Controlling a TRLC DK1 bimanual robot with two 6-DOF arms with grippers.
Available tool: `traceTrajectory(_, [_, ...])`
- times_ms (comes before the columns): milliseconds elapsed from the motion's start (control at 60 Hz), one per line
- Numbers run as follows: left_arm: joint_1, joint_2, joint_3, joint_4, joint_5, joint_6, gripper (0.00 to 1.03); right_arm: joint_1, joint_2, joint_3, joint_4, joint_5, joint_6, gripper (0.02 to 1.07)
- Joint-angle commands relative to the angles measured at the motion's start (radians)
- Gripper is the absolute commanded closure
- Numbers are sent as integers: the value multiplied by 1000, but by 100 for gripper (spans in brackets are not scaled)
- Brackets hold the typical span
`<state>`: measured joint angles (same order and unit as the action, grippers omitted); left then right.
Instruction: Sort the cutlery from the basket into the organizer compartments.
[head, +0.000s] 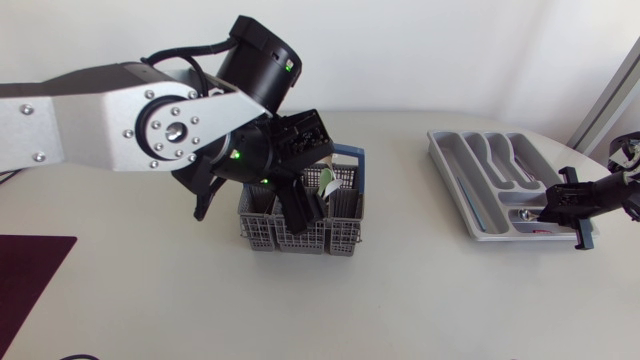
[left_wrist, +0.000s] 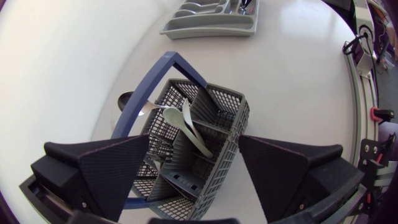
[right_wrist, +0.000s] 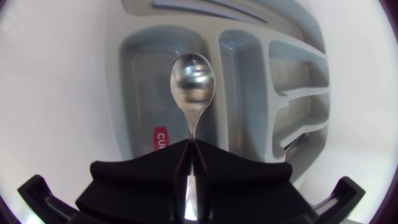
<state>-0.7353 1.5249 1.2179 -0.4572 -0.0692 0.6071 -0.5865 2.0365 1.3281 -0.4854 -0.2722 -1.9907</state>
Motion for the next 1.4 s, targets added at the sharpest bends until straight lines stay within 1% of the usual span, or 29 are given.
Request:
traceTrajectory(0, [-1,15,-35,23,-7,37,4,14,25,-49,67,19,-46,96])
traceTrajectory(83, [7,15,-38,40,-7,48,4,20,21,-75,99,31,-51,92])
traceTrajectory(167, [11,17,-47,52,-7,69,4,22,14,-90,116,39,-51,83])
traceTrajectory(250, [14,17,-66,84,-7,89,4,20,-1,-115,148,39,-51,78])
traceTrajectory(317, [20,18,-75,98,-7,102,4,16,-27,-133,163,33,-45,71])
traceTrajectory(483, [36,21,-109,186,-7,149,4,7,-127,-175,156,4,-5,55])
traceTrajectory(533, [37,21,-126,232,-7,164,4,2,-173,-198,143,-13,4,49])
traceTrajectory(567, [36,23,-135,253,-7,174,4,1,-206,-216,131,-27,10,42])
traceTrajectory(617, [36,34,-135,265,-7,175,4,2,-246,-230,108,-38,43,29])
traceTrajectory(650, [34,41,-129,265,-7,175,4,5,-268,-228,77,-39,72,16])
traceTrajectory(667, [31,46,-127,267,-7,177,4,5,-280,-228,57,-47,84,12])
traceTrajectory(683, [30,49,-129,269,-7,178,4,7,-294,-227,31,-61,90,10])
traceTrajectory(817, [11,83,-132,299,-4,181,5,14,-380,-250,-78,-147,184,10])
traceTrajectory(867, [5,96,-127,299,-4,180,7,27,-426,-282,-107,-186,224,10])
traceTrajectory(917, [1,107,-123,301,-4,175,8,36,-475,-322,-108,-223,256,10])
traceTrajectory(1017, [-9,133,-106,301,-1,164,18,65,-573,-403,-108,-283,323,10])
traceTrajectory(1050, [-13,149,-100,301,-1,161,24,79,-598,-423,-108,-298,356,10])
traceTrajectory(1083, [-16,164,-86,301,-3,157,34,99,-630,-449,-108,-321,398,10])
traceTrajectory(1133, [-15,170,-78,305,-3,157,42,120,-664,-481,-107,-340,431,10])
traceTrajectory(1167, [-9,179,-69,322,-1,157,50,145,-700,-521,-99,-352,461,10])
traceTrajectory(1267, [5,205,-43,324,0,151,65,198,-771,-601,-59,-357,518,10])
traceTrajectory(1300, [8,210,-38,325,0,148,67,214,-791,-622,-51,-360,529,10])
traceTrajectory(1383, [16,224,-18,328,6,134,67,234,-834,-665,-35,-369,558,10])
